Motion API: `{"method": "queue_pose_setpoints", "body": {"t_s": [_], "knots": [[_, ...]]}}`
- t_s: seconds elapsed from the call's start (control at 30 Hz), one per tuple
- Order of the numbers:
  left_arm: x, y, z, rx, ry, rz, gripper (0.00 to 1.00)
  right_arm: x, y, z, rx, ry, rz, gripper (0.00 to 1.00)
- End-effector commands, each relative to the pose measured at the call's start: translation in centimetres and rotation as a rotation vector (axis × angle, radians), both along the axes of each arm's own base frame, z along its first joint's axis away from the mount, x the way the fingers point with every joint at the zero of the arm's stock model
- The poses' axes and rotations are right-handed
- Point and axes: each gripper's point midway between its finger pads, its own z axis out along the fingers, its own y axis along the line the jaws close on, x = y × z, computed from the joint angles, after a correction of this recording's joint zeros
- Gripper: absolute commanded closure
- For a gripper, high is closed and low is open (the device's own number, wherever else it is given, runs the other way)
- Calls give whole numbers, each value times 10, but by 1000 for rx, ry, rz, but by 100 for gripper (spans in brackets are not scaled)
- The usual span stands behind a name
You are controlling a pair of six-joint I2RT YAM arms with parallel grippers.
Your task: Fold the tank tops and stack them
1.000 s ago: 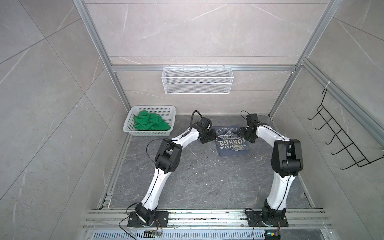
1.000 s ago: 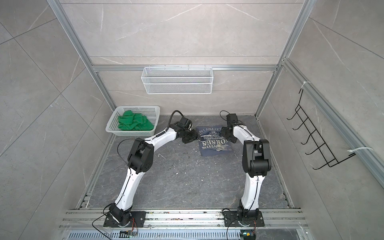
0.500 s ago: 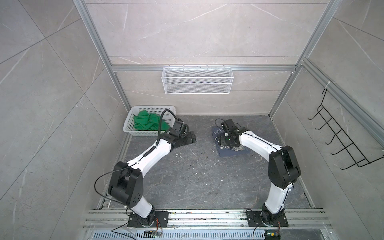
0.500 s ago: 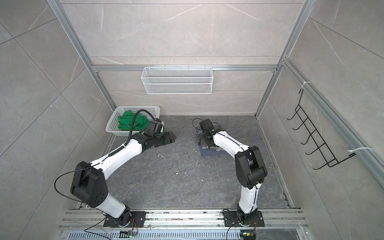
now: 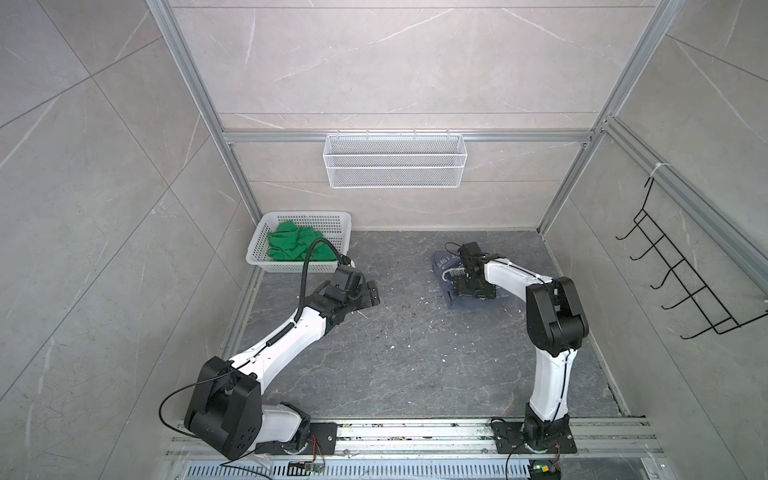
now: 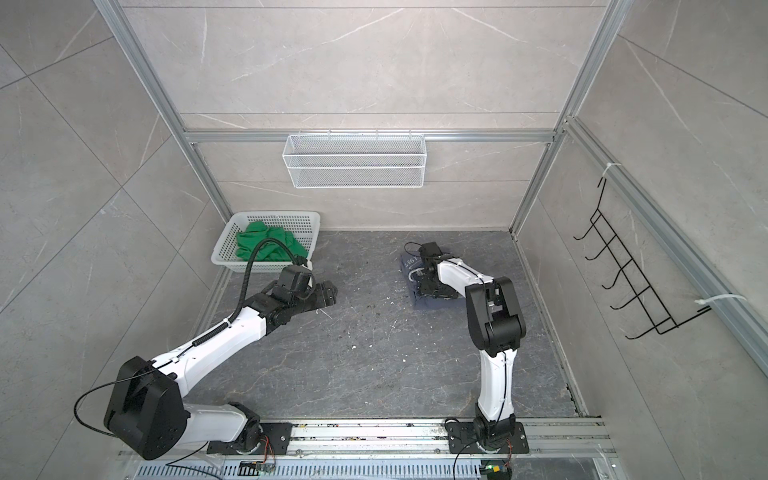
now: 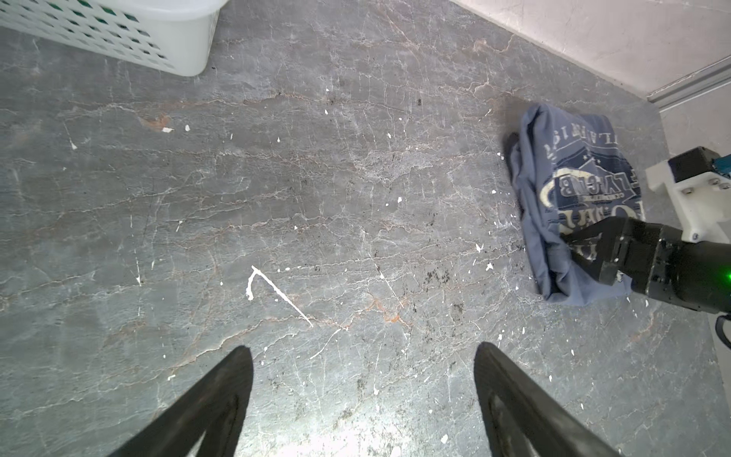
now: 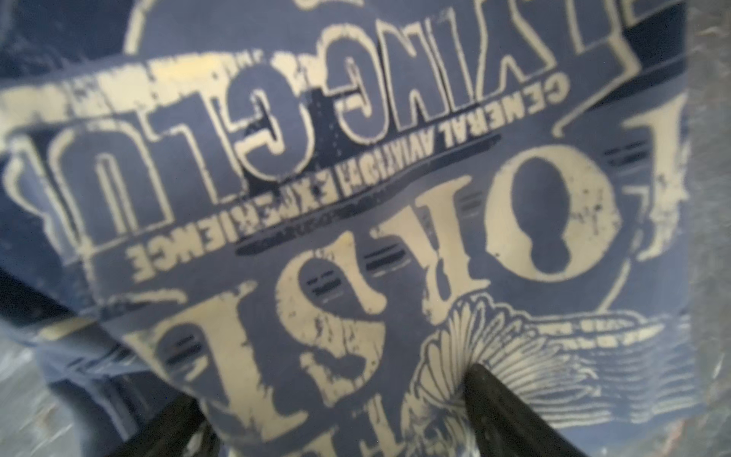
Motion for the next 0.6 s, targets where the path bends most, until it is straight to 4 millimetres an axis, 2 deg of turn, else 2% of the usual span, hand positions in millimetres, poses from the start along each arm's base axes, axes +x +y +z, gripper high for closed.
{"method": "queue_pose_setpoints", "body": {"t_s": [0.0,0.13,0.37,0.57], "knots": [[8,4,16,5,-70,11,10,6,-31,-5,-46,37,-37,8],[8,7,14,15,-67,16,10,25,-51,-5,-54,34,-75,8],[4,15,10,32,-61,30,10,56,-83,-8,-149,54,-38,9],[1,25,5,49,-49,45,9,66,-110,-6,-260,94,-25,9]]}}
